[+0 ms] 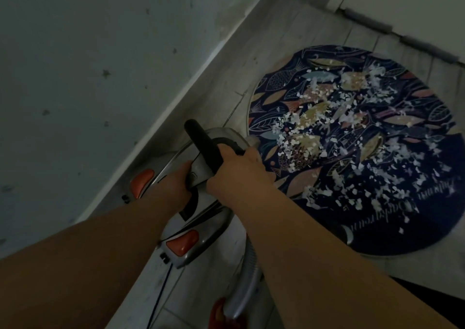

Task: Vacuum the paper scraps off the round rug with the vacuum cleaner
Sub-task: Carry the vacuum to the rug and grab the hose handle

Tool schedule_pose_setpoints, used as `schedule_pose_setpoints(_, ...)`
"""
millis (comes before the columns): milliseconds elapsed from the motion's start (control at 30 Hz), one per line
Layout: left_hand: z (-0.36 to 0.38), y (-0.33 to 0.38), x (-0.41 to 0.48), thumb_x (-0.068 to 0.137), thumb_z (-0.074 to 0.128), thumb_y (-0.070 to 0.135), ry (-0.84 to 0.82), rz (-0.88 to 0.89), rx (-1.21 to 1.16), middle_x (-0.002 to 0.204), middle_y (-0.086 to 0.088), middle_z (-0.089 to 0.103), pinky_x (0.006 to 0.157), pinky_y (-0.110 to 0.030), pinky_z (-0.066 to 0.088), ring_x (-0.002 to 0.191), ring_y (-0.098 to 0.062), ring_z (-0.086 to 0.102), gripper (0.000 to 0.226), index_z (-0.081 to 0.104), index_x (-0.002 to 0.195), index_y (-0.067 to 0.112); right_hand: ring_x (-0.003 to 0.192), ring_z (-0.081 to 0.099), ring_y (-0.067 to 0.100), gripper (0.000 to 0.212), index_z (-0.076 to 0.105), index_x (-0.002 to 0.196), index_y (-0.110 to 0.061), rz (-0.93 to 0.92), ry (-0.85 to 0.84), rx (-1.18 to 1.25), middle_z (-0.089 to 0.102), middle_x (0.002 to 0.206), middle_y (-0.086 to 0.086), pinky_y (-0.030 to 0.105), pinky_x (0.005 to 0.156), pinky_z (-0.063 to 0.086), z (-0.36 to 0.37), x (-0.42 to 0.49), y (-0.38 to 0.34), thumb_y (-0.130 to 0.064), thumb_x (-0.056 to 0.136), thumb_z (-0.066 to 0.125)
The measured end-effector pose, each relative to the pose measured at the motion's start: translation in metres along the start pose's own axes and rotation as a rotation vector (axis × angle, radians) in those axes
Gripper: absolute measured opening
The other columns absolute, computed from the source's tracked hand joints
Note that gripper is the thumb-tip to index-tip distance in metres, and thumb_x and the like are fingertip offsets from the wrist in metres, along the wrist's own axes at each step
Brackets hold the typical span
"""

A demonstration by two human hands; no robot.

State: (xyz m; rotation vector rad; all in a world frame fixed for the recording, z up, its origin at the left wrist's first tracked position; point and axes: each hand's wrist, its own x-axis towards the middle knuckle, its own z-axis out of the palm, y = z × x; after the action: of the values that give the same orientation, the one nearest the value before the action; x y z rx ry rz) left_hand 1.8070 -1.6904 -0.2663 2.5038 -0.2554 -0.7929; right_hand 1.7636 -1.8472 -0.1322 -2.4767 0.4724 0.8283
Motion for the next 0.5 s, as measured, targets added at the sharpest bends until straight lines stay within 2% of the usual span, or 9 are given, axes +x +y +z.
schedule_pose_setpoints(133,-0.003,0.0,0.017,0.084,0.061,0.014,-0.026,-0.042,0.039,0.119,0.002,0.057,0.077,-0.027,0.045,0.093,-0.015,0.057,0.066,0.032,0.14,0.035,0.132,0.033,0.041,0.071,0.022,0.153,-0.036,0.025,-0.008,0.037,0.022,0.147,0.017,0.057,0.111,0.02,-0.006,0.01,-0.003,-0.036,0.093,0.059)
schedule_pose_setpoints(200,-0.003,0.002,0.018,0.084,0.062,0.015,-0.031,-0.038,0.023,0.12,0.001,0.056,0.083,-0.029,0.047,0.097,-0.017,0.057,0.063,0.034,0.137,0.035,0.132,0.033,0.041,0.072,0.02,0.153,-0.037,0.03,-0.021,0.046,0.02,0.147,0.017,0.058,0.112,0.019,-0.007,0.011,-0.003,-0.037,0.093,0.059)
schedule_pose_setpoints(267,-0.005,0.004,0.017,0.083,0.063,0.016,-0.029,-0.014,0.006,0.124,0.0,0.056,0.093,-0.038,0.048,0.107,-0.02,0.056,0.063,0.035,0.135,0.038,0.132,0.034,0.041,0.074,0.018,0.154,-0.038,0.033,-0.024,0.046,0.018,0.149,0.017,0.057,0.111,0.021,-0.006,0.013,-0.003,-0.039,0.093,0.059)
schedule_pose_setpoints(333,-0.005,0.002,0.016,0.083,0.063,0.018,-0.017,0.001,0.061,0.126,-0.004,0.056,0.096,-0.042,0.047,0.111,-0.023,0.055,0.068,0.03,0.14,0.037,0.134,0.033,0.04,0.076,0.017,0.155,-0.038,0.031,-0.021,0.044,0.016,0.152,0.017,0.056,0.111,0.022,-0.005,0.013,-0.003,-0.04,0.093,0.06)
schedule_pose_setpoints(433,-0.009,0.005,0.007,0.082,0.063,0.019,0.02,0.026,0.18,0.123,-0.011,0.056,0.091,-0.038,0.049,0.108,-0.026,0.056,0.082,0.017,0.148,0.031,0.136,0.031,0.04,0.076,0.016,0.156,-0.037,0.009,-0.029,0.06,0.013,0.154,0.017,0.055,0.112,0.026,-0.004,0.013,-0.002,-0.041,0.093,0.059)
schedule_pose_setpoints(500,-0.012,0.008,-0.002,0.082,0.064,0.019,0.005,0.024,0.205,0.13,-0.012,0.05,0.091,-0.036,0.047,0.113,-0.027,0.053,0.085,0.013,0.151,0.027,0.133,0.035,0.039,0.077,0.019,0.156,-0.035,-0.027,-0.025,0.082,0.016,0.152,0.017,0.051,0.11,0.037,-0.005,0.013,-0.001,-0.038,0.092,0.061)
